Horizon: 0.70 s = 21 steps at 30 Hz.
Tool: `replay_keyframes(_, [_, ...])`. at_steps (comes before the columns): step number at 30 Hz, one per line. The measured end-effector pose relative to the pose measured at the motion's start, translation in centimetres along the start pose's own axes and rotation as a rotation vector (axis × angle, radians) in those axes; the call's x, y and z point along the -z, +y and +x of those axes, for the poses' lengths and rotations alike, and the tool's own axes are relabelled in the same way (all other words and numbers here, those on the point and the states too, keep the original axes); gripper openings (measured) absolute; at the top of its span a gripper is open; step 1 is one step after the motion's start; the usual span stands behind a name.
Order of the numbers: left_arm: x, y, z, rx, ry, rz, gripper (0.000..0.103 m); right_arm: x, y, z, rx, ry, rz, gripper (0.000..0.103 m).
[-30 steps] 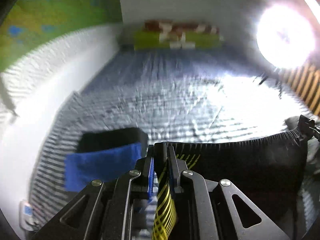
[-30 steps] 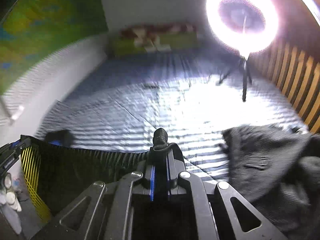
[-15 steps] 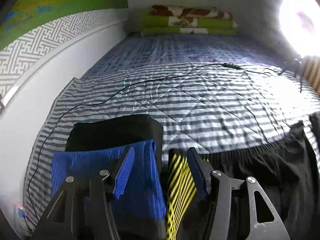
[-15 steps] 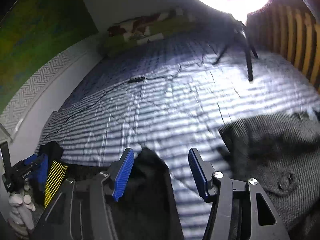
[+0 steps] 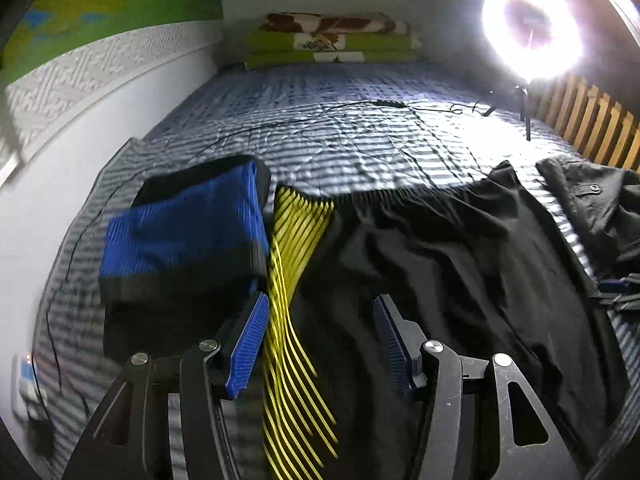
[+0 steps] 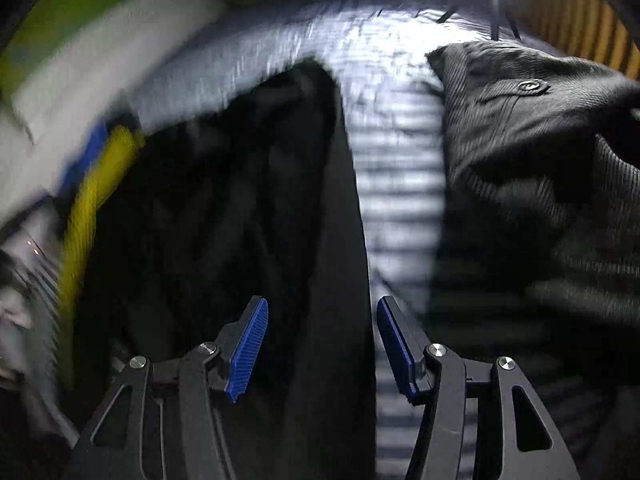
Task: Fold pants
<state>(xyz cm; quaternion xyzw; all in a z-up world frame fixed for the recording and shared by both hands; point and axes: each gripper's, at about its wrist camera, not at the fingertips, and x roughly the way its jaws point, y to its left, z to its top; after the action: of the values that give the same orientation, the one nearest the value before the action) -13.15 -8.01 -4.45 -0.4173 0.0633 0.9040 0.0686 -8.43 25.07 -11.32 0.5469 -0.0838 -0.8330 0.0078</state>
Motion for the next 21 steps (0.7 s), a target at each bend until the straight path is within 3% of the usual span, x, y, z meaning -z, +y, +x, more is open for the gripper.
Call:
replay_keyframes(2, [1.7, -0.7, -1.1, 0.017, 0.015, -0.015, 0.058, 0.7, 0.4, 1.2, 0.050, 0.039, -0.023, 0.052])
replay_keyframes(3, [2.6, -0.9, -1.6, 0.022, 0.019, -0.028, 0.058, 1.0, 0.3, 1.5, 0.052, 0.052, -0.013, 0.047])
replay_keyframes(4, [3.5, -0.9, -2.4, 0.027, 0.020, -0.046, 0.058, 1.0, 0.1, 1.1, 0.059, 0.035, -0.009, 0.026])
replay_keyframes(5, [4.3, -0.9, -2.9, 0.032, 0.018, -0.062, 0.058, 1.0, -0.1, 0.9, 0.055, 0.046, -0.008, 0.012])
replay_keyframes(6, [5.1, -0.7, -3.5, 0.036, 0.021, -0.092, 0.058, 1.0, -0.6, 0.6, 0.041, 0.061, 0.001, 0.003])
replay_keyframes(7, [5.8, -0.6, -3.9, 0.037, 0.025, -0.109, 0.058, 1.1, -1.4, -0.2, 0.037, 0.063, 0.024, 0.002])
replay_keyframes(10, [7.6, -0.3, -4.9, 0.037, 0.030, -0.131, 0.058, 2.3, -3.5, -2.4, 0.123, 0.065, 0.023, 0.002])
replay_keyframes(12, [7.8, -0.2, -4.9, 0.033, 0.028, -0.137, 0.058, 2.6, -3.9, -4.1, 0.110, 0.048, -0.034, 0.005])
replay_keyframes(14, [7.8, -0.1, -4.6, 0.050, 0.029, -0.151, 0.058, 2.0, -4.2, -5.4, 0.058, 0.034, -0.017, 0.020])
replay_keyframes(16, [7.6, -0.3, -4.3, 0.055, 0.031, -0.146, 0.058, 0.0, -4.2, -6.9, 0.049, -0.066, 0.020, 0.034])
replay_keyframes(21, [7.1, -0.7, -2.4, 0.032, 0.049, -0.119, 0.058, -8.9, -3.0, -5.0, -0.064, -0.170, 0.066, 0.047])
